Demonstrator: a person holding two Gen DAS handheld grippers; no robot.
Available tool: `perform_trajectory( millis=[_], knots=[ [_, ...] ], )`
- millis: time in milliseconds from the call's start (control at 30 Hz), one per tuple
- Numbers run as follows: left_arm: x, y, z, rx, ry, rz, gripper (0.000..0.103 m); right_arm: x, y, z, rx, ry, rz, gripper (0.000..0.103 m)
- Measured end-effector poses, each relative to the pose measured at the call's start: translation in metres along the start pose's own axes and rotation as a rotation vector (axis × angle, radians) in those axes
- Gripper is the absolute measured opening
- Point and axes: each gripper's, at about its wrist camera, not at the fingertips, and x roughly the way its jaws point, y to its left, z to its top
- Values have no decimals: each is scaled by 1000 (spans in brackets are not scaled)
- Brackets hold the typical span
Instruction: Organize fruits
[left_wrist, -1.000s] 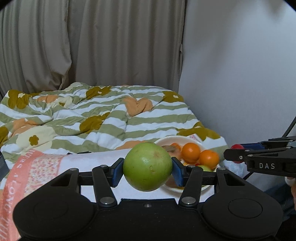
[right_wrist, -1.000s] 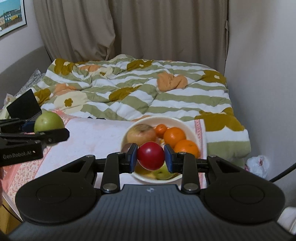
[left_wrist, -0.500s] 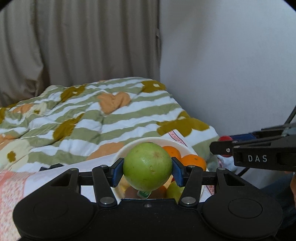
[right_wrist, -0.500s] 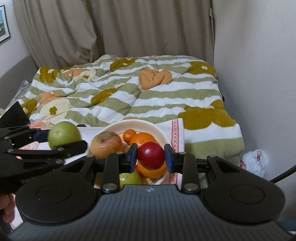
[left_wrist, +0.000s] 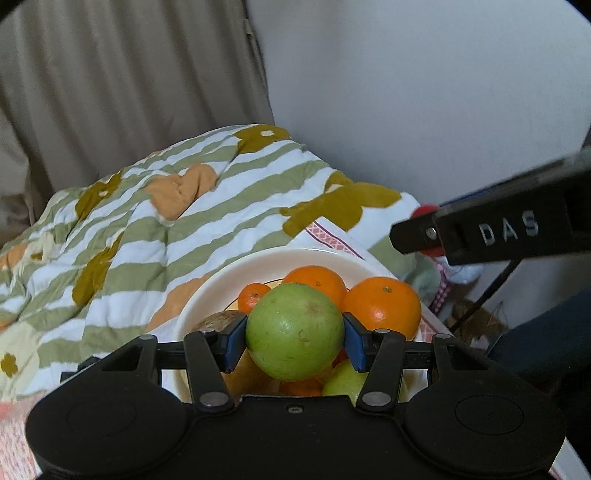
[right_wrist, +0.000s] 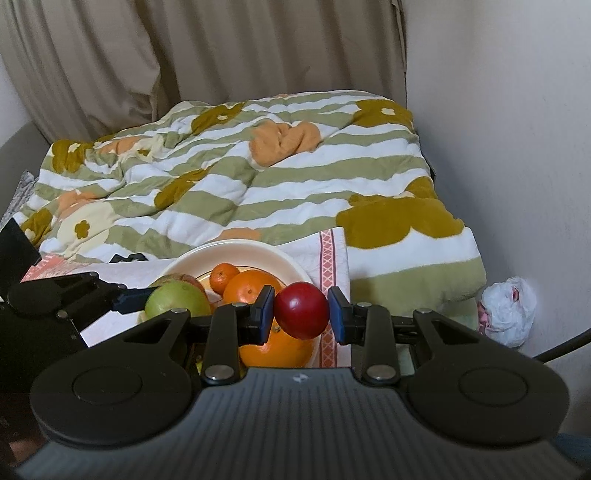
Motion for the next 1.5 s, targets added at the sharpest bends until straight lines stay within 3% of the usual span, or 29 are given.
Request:
perform_trajectory(
  millis=[67, 133, 200, 233, 367, 600, 933, 1267, 1300, 1367, 1433, 1500],
  knots=[
    [4, -2, -1, 17, 5, 5, 58, 2, -1, 1, 3, 4, -5, 46],
    [2, -4, -1, 31, -17, 3, 67, 4, -1, 1, 6, 8, -10, 46],
    [-2, -6, 0, 50, -48, 30, 95, 6, -2, 2, 8, 11, -13, 46],
    [-4, -6, 1, 56, -60, 39, 99, 7, -1, 3, 9, 13, -15, 46],
    [-12, 4, 0, 12, -65, 18, 100, 10, 0, 5, 1, 15, -11, 46],
    [-31, 44, -8, -205, -45, -18, 101, 23, 8, 11, -30, 16, 6, 46],
    [-53, 76, -27, -359, -55, 55, 101, 56, 9, 14, -69, 13, 35, 46],
    [-70, 75, -47, -395, -49, 163, 101, 71, -1, 7, -91, 20, 71, 49],
    [-71, 75, -49, -394, -50, 172, 101, 70, -1, 6, -93, 20, 80, 51],
    [-74, 76, -50, -397, -50, 187, 101, 68, 0, 6, -92, 18, 91, 77],
    [-79, 77, -55, -401, -53, 195, 101, 61, 1, 5, -83, -1, 86, 95],
    [-86, 78, -57, -405, -61, 203, 101, 53, 5, 4, -81, -21, 89, 102]
  ],
)
